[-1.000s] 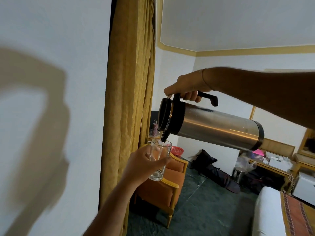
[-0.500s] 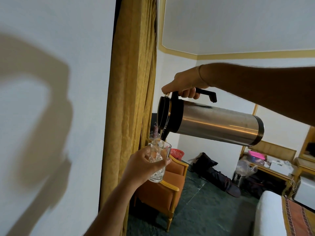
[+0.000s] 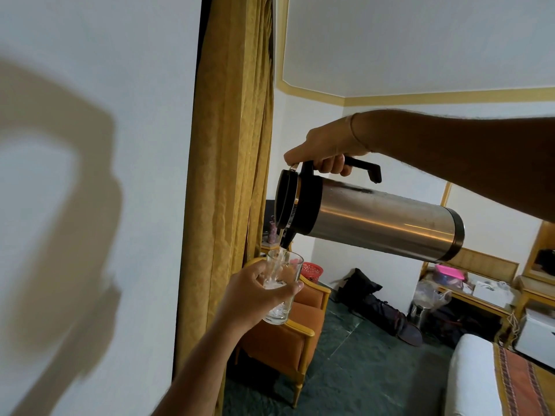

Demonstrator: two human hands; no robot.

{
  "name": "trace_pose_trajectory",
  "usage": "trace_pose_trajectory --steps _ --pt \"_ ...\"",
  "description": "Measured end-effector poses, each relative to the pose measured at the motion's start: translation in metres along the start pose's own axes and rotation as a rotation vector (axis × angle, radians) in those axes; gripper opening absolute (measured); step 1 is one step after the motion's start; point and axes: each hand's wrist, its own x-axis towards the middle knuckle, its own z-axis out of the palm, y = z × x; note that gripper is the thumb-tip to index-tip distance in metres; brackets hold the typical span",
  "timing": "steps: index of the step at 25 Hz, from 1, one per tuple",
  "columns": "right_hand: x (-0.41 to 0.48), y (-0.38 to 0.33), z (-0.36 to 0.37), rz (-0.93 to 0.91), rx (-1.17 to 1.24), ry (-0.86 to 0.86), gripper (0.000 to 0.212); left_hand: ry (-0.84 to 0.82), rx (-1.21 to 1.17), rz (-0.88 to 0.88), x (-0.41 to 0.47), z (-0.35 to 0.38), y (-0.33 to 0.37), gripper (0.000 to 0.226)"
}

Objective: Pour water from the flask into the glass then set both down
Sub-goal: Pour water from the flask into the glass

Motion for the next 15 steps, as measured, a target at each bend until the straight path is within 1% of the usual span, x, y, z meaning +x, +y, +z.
trace_pose_trajectory --steps 5,10,13,14,15 --pt "-0.005 0.001 0.002 0.006 -0.029 0.005 0.056 0.006 0.015 -0.012 -0.002 0.003 -0.002 0.091" --pt "-0.008 0.003 0.0 0.034 -0.037 0.022 0.067 0.018 0.008 -0.034 -0.005 0.004 -0.002 0.081" --pt "-0.012 0.007 0.001 0.03 -0.023 0.016 0.061 0.01 0.018 -0.051 -0.007 0.006 0.0 0.062" --pt "-0.013 0.009 0.002 0.028 -0.019 0.013 0.058 0.008 0.008 -0.052 -0.007 0.006 0.0 0.06" --pt "-0.015 0.01 0.002 0.026 -0.012 0.01 0.057 0.008 0.005 -0.044 -0.008 0.006 0.001 0.066"
